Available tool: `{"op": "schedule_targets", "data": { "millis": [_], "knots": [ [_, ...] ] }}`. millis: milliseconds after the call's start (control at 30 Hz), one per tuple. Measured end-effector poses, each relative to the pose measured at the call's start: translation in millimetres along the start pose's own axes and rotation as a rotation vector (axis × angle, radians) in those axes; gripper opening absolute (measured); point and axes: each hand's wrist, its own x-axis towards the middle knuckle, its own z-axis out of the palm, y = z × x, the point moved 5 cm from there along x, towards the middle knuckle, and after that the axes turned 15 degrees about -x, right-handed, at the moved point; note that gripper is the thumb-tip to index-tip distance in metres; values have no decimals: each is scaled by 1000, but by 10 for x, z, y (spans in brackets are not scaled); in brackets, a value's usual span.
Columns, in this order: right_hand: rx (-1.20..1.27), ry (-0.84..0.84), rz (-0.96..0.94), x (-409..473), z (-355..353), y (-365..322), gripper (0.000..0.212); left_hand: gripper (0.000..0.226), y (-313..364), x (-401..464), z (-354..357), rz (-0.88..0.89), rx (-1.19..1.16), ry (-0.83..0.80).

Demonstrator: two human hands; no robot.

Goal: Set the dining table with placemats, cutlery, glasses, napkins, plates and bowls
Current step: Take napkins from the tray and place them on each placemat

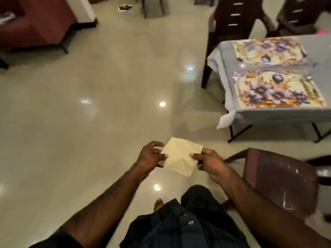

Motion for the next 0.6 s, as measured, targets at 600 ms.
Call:
{"op": "schedule_targets", "data": {
  "millis": [600],
  "knots": [
    [402, 561, 19, 1852, -3821, -1066, 31, 19, 1708, 3540, 3925, 193, 575, -566]
  ]
}}
